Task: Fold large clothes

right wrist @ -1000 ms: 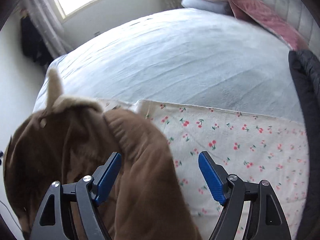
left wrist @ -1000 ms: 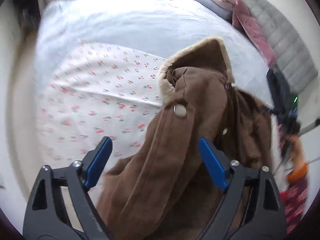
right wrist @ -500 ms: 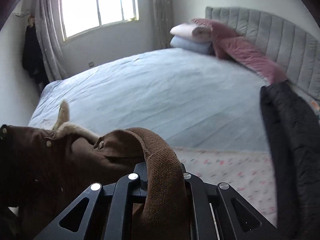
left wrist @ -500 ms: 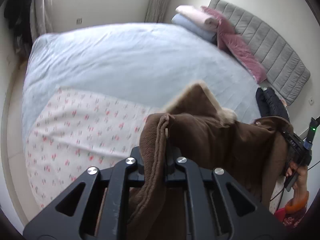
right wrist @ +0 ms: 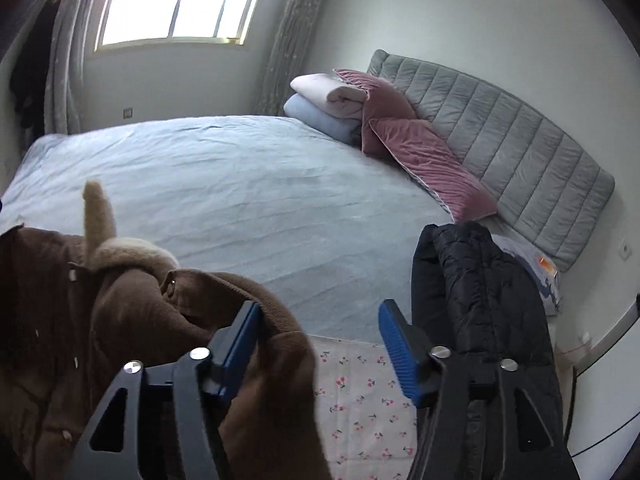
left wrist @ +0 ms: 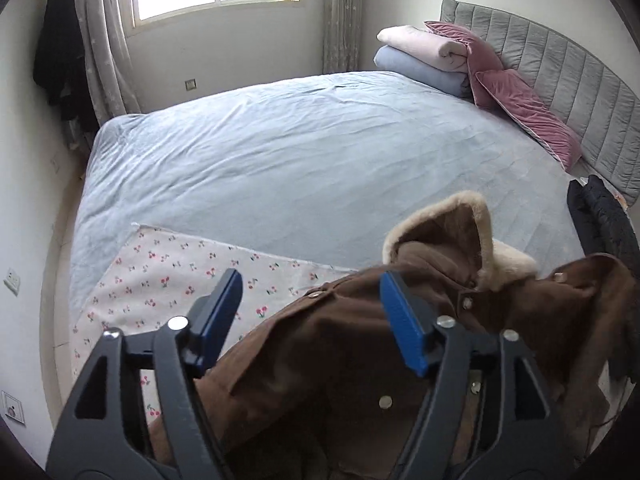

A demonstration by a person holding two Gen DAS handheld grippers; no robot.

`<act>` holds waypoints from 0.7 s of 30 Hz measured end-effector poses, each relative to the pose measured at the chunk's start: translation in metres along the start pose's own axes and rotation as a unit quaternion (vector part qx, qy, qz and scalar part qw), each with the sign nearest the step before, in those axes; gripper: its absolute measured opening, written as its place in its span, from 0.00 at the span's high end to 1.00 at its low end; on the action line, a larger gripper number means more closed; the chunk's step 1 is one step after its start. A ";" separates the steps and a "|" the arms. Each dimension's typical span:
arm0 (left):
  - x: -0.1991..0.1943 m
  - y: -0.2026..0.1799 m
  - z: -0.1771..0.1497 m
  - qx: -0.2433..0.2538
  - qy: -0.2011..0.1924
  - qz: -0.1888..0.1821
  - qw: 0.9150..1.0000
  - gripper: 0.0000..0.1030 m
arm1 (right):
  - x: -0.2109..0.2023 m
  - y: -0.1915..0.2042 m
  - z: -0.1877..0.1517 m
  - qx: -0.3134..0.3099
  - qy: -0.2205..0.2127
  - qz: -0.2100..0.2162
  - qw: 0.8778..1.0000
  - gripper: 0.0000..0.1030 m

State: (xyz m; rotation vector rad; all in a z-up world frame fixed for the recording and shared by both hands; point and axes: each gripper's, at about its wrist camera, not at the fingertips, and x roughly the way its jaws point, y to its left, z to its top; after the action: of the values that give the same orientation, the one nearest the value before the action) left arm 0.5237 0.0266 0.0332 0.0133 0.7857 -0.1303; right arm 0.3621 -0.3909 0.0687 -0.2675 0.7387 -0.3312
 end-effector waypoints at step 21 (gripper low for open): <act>-0.169 0.050 -0.171 0.088 0.105 -0.044 0.990 0.17 | -0.145 -0.037 -0.159 0.054 0.123 0.146 0.980 0.23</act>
State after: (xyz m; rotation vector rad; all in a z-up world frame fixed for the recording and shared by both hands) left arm 0.2909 0.1051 0.0302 0.1607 0.9829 -0.2854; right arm 0.1439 -0.3884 0.0575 -0.0124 0.9873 -0.1244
